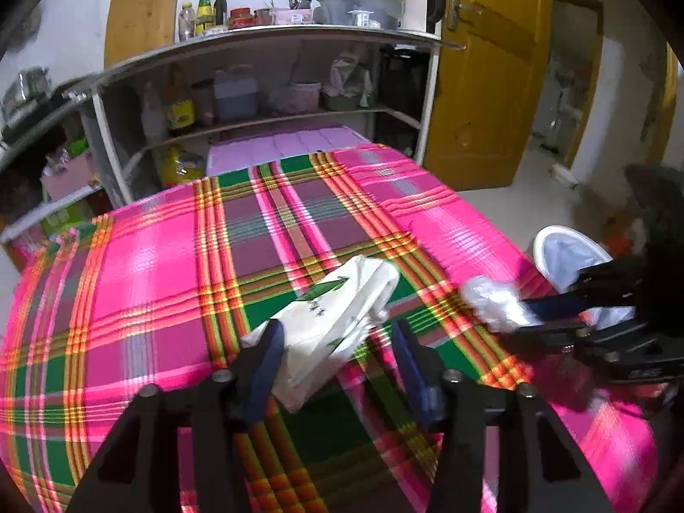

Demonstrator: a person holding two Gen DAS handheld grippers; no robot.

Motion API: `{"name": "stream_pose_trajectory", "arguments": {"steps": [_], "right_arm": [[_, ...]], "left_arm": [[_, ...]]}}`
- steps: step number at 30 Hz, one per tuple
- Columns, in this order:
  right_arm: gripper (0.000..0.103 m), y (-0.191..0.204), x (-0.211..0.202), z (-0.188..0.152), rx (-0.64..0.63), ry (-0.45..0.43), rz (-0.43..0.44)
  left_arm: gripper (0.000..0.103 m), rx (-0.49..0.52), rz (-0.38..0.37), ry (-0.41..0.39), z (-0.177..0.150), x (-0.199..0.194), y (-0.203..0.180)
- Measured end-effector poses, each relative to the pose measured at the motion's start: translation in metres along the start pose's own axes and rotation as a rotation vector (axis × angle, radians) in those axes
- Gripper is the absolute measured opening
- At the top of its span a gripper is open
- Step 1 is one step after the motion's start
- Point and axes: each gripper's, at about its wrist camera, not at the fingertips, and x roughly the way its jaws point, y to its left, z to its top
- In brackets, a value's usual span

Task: Collect trash
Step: 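Carry the tissue pack and white bag over the bin with both tools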

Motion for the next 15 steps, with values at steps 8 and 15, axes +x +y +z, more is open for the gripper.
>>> {"name": "stream_pose_trajectory", "arguments": {"steps": [8,15], "right_arm": [[0.024,-0.005,-0.015,-0.009,0.026,-0.021,-0.001],[0.024,-0.006,-0.042,-0.022,0.052,-0.067,0.0]], "left_arm": [[0.017,-0.001,0.01,-0.003,-0.006,-0.006,-0.015],[0.016,-0.093,0.01,-0.055,-0.018,-0.037,-0.037]]}}
